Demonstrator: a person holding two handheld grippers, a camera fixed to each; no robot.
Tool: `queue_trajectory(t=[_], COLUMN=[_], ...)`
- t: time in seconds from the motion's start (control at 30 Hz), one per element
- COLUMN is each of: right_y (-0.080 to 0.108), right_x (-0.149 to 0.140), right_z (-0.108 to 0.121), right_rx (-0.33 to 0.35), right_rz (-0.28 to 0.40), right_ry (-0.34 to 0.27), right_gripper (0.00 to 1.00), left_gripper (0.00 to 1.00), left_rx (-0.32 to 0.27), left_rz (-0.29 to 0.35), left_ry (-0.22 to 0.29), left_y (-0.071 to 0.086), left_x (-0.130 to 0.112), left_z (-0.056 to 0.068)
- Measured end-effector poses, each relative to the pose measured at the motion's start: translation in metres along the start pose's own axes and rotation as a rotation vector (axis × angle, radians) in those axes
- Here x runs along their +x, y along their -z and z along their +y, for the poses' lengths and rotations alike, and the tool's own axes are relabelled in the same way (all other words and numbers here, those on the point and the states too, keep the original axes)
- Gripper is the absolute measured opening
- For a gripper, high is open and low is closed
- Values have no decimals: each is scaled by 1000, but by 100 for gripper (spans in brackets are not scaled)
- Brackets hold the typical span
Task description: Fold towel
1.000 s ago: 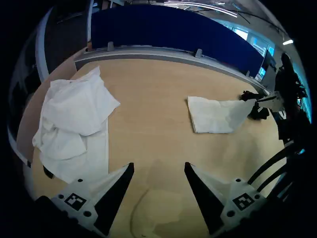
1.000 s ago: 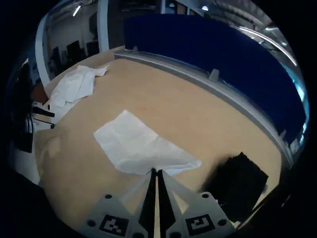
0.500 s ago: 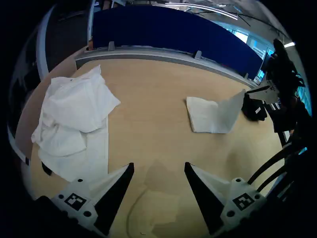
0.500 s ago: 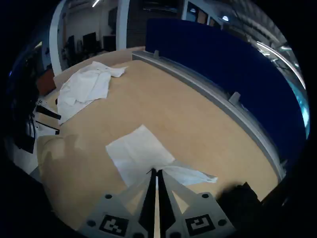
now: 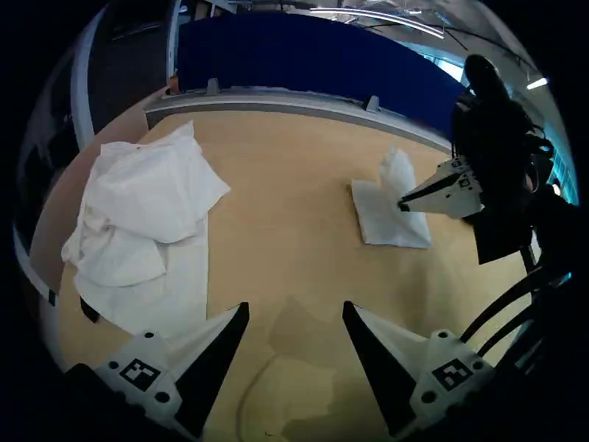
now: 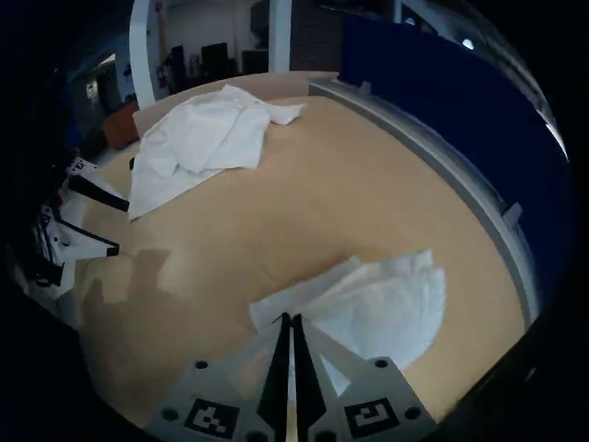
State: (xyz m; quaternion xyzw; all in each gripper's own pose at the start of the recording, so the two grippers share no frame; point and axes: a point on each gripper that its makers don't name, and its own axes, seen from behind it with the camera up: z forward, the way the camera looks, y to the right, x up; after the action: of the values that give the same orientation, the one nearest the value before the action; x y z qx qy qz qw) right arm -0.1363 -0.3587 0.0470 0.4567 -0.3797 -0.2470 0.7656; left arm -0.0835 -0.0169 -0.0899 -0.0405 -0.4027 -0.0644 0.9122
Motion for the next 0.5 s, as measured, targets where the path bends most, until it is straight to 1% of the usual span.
queue_trajectory(t=[0.07, 0.17, 0.27, 0.4, 0.5], right_y=[-15, -33, -41, -40, -35], right_x=[-3, -13, -20, -18, -16], right_z=[-10, -18, -21, -20, -19], right_rx=[29, 49, 55, 56, 53], right_rz=[-16, -48, -61, -48, -37], right_ry=[0, -10, -23, -48, -67], right_gripper=[3, 3, 3, 6, 13], left_gripper=[94, 94, 94, 94, 94], left_rx=[0, -3, -6, -9, -10], left_rz=[-1, -6, -9, -11, -14], left_ry=[3, 12, 18, 21, 20], left_y=[-1, -2, -3, -5, -6], left_x=[-2, -4, -6, -7, -7], left_z=[0, 2, 3, 2, 2])
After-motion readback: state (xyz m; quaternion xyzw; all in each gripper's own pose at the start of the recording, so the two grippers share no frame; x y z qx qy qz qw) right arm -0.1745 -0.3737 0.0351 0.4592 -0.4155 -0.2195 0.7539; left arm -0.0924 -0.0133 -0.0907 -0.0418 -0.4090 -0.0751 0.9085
